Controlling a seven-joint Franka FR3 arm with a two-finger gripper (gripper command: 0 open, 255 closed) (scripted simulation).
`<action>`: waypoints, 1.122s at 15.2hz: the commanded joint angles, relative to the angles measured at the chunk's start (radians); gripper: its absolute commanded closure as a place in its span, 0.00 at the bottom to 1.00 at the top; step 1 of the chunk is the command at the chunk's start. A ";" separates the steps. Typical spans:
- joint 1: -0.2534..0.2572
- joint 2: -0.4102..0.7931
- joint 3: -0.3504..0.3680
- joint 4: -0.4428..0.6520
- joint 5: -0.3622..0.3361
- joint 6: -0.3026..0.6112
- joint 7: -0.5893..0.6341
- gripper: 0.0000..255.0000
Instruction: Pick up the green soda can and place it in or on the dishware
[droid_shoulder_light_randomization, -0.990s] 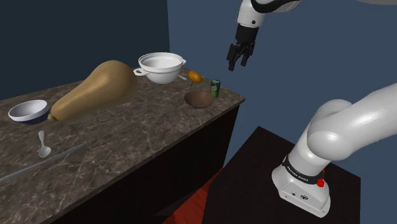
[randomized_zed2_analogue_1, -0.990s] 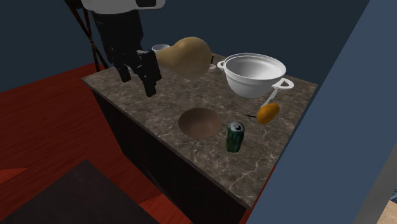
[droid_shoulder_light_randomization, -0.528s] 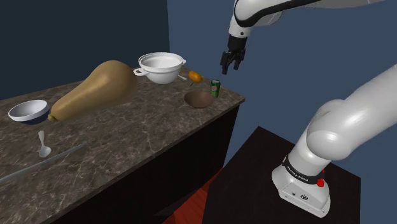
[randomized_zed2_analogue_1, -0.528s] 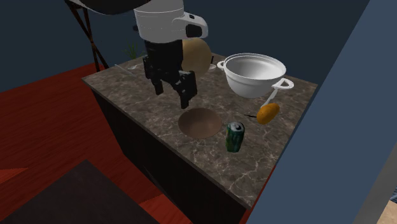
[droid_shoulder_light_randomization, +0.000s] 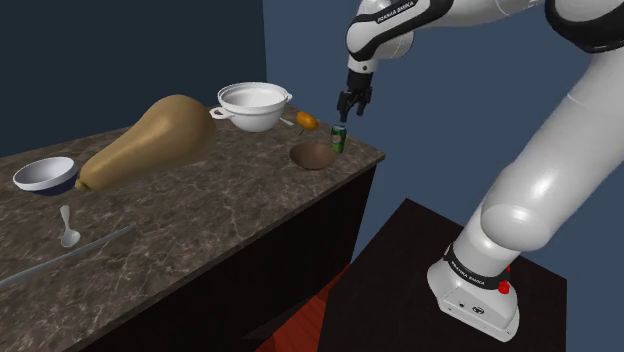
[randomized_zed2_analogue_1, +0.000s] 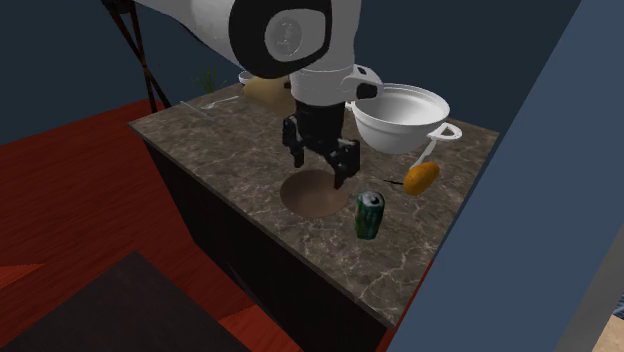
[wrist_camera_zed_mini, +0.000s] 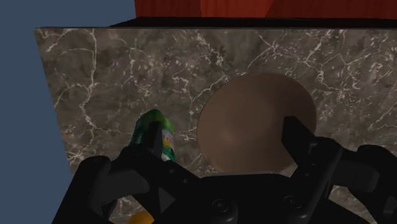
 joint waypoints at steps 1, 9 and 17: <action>-0.008 0.087 -0.014 0.056 0.025 0.026 -0.036 0.00; -0.071 0.403 -0.027 0.306 0.128 0.063 -0.154 0.00; -0.092 0.498 -0.015 0.332 0.160 0.126 -0.180 0.00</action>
